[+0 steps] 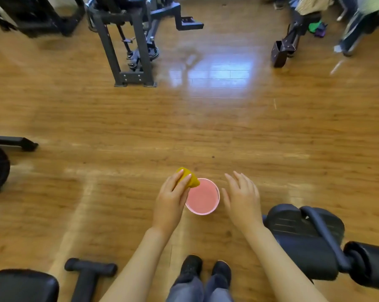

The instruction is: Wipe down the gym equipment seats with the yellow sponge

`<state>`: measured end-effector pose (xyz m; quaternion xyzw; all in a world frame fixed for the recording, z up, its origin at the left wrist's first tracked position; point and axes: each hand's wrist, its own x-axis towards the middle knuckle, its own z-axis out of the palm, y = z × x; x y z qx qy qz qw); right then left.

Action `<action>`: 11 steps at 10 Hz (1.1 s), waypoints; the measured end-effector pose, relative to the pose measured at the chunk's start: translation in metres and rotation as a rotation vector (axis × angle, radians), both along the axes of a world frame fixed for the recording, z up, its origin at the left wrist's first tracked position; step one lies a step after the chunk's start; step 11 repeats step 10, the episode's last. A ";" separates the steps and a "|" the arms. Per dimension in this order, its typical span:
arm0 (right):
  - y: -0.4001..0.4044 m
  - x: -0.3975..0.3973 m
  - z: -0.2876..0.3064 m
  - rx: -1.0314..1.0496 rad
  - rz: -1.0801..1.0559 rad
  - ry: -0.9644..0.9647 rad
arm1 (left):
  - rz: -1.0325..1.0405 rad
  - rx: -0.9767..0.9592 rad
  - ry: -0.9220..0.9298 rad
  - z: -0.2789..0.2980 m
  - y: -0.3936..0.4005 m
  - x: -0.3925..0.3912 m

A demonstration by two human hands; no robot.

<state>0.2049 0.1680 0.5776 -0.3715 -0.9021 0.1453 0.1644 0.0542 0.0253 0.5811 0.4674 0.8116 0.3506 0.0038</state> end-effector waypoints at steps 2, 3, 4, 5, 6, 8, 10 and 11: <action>0.000 0.005 -0.075 -0.043 0.015 -0.021 | -0.029 -0.011 -0.036 -0.089 0.001 -0.003; 0.004 -0.003 -0.138 -0.054 0.026 -0.026 | -0.045 -0.024 -0.054 -0.156 0.006 -0.007; 0.006 -0.015 -0.208 -0.054 0.042 -0.033 | -0.033 -0.014 -0.068 -0.227 0.015 -0.010; 0.005 -0.027 -0.278 -0.044 0.059 -0.041 | -0.028 -0.003 -0.055 -0.295 0.026 -0.013; 0.006 -0.037 -0.342 -0.058 0.079 -0.040 | -0.027 -0.005 -0.054 -0.362 0.036 -0.017; 0.023 -0.047 -0.445 -0.125 0.114 -0.053 | -0.017 -0.017 -0.080 -0.460 0.061 -0.015; 0.031 -0.041 -0.438 -0.123 0.095 -0.079 | 0.022 -0.235 0.061 -0.456 0.074 -0.017; 0.031 -0.041 -0.438 -0.123 0.095 -0.079 | 0.022 -0.235 0.061 -0.456 0.074 -0.017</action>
